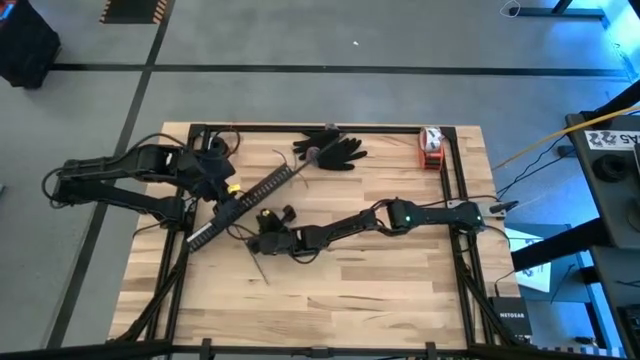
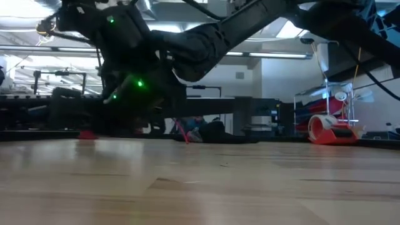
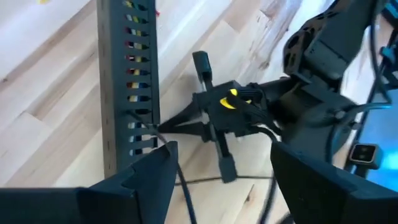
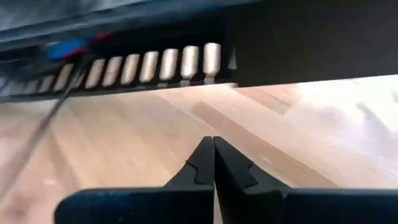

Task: Ziptie cables
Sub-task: Close the black cable duct lid

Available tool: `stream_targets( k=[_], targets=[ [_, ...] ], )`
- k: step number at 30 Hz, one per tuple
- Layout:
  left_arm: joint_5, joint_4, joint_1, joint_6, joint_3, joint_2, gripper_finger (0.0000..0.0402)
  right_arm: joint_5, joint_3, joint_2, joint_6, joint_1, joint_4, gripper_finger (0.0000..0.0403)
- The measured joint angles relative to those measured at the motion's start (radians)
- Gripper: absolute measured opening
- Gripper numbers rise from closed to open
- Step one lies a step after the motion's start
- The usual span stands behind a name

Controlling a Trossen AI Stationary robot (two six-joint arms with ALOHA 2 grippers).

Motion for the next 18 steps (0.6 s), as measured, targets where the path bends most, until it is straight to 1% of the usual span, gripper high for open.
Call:
stream_targets(
  k=[3, 8, 12, 14, 15, 17, 18],
  targets=[
    [-0.012, -0.007, 0.006, 0.022, -0.001, 0.008, 0.025, -0.045, 0.023, 0.0, -0.026, 0.006, 0.0, 0.0],
    [-0.016, -0.022, 0.016, 0.032, -0.002, 0.013, 0.025, -0.064, 0.069, 0.0, -0.058, 0.01, -0.002, 0.0],
    [-0.016, -0.025, 0.016, 0.053, -0.002, 0.011, 0.025, -0.088, 0.144, 0.0, -0.14, 0.008, -0.004, 0.0001],
    [-0.016, -0.025, 0.016, 0.056, -0.002, 0.011, 0.025, -0.088, 0.199, 0.0, -0.203, 0.008, -0.04, 0.0007],
    [-0.016, -0.025, 0.016, 0.06, -0.002, 0.011, 0.025, -0.089, 0.235, 0.0, -0.229, 0.008, -0.086, 0.0014],
    [-0.015, -0.026, 0.016, 0.071, -0.002, 0.011, 0.025, -0.08, 0.301, -0.004, -0.234, 0.007, -0.198, 0.0035],
    [-0.015, -0.026, 0.016, 0.072, -0.002, 0.011, 0.025, -0.062, 0.289, -0.028, -0.233, 0.007, -0.219, 0.0048]
  ],
)
